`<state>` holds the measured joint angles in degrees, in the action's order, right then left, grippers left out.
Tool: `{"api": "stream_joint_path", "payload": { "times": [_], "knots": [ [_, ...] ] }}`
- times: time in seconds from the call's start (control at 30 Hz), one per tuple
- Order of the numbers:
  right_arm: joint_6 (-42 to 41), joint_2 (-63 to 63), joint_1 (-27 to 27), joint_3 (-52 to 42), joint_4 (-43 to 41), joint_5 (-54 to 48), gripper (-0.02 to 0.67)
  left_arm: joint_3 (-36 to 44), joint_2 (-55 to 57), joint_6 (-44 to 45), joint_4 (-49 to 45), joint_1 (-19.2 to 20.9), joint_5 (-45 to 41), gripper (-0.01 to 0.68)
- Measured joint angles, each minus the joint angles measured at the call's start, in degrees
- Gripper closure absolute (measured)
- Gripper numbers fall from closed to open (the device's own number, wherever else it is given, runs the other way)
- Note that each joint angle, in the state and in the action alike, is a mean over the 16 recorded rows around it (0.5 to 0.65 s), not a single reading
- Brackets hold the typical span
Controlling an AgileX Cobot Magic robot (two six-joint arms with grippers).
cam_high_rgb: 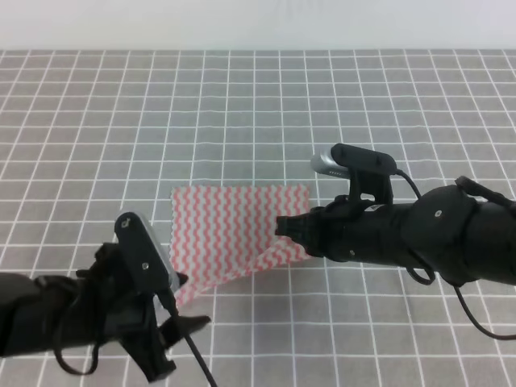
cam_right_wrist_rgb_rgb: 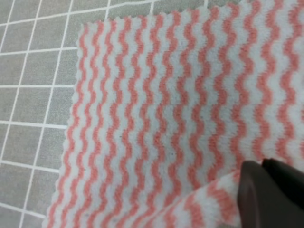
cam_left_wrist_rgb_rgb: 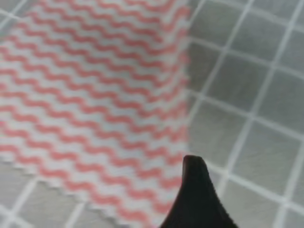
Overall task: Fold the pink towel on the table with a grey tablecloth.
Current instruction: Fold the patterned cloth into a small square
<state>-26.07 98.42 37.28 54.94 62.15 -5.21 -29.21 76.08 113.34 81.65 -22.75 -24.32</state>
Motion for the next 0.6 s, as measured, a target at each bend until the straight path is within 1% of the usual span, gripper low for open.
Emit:
{"api": "stream_joint_path", "payload": {
  "times": [0.17, 0.33, 0.6],
  "knots": [
    [-0.04, -0.06, -0.01, 0.0, 0.02, 0.05, 0.664, -0.58, 2.18, 7.81, 0.88, 0.0, 1.6, 0.227],
    [-0.1, -0.06, -0.01, 0.0, 0.02, 0.07, 0.664, -0.77, 4.5, 13.48, 2.06, 0.0, 3.38, 0.229],
    [-0.5, 0.06, 0.01, 0.0, 0.03, 0.08, 0.664, -0.81, 7.98, 17.71, 3.44, 0.0, 5.55, 0.268]
  ]
}}
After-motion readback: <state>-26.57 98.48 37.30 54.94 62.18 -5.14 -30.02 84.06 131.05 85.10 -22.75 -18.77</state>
